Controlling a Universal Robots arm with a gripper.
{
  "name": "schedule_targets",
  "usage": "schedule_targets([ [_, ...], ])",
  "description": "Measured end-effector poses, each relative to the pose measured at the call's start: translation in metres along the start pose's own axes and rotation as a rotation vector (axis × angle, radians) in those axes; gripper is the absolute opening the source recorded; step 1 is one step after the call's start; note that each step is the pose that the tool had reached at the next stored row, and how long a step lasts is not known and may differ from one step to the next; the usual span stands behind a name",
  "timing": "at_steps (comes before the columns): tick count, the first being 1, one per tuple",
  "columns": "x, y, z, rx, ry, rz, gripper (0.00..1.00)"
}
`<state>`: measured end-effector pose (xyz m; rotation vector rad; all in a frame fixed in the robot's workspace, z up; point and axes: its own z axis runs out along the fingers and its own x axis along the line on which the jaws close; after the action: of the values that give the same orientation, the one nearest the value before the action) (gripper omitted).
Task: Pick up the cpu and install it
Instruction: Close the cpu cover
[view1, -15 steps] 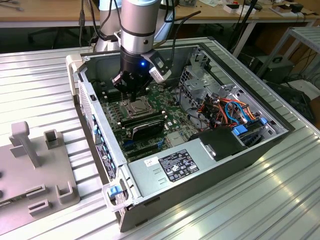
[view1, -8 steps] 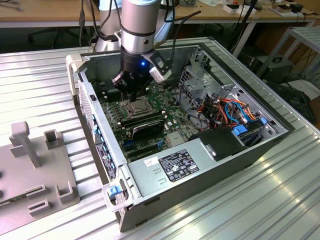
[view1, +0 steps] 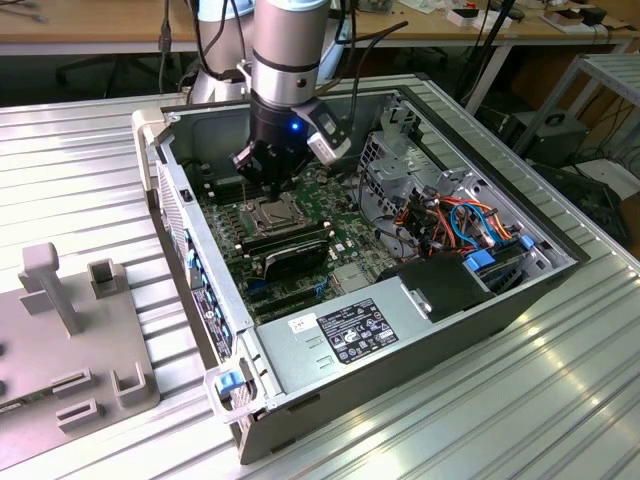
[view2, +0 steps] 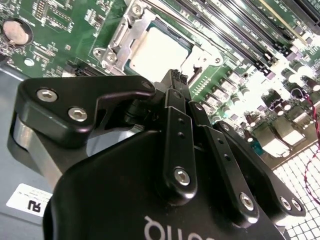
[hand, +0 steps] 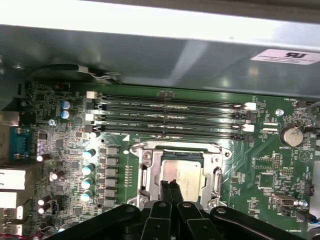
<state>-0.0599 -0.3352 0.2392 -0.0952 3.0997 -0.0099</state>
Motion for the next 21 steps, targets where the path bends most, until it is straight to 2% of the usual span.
schedule_targets([
  [5, -0.0062, -0.0004, 0.0003, -0.0002, -0.0001, 0.000, 0.11],
  [21, -0.0064, -0.0004, -0.0044, -0.0002, -0.0001, 0.000, 0.11],
])
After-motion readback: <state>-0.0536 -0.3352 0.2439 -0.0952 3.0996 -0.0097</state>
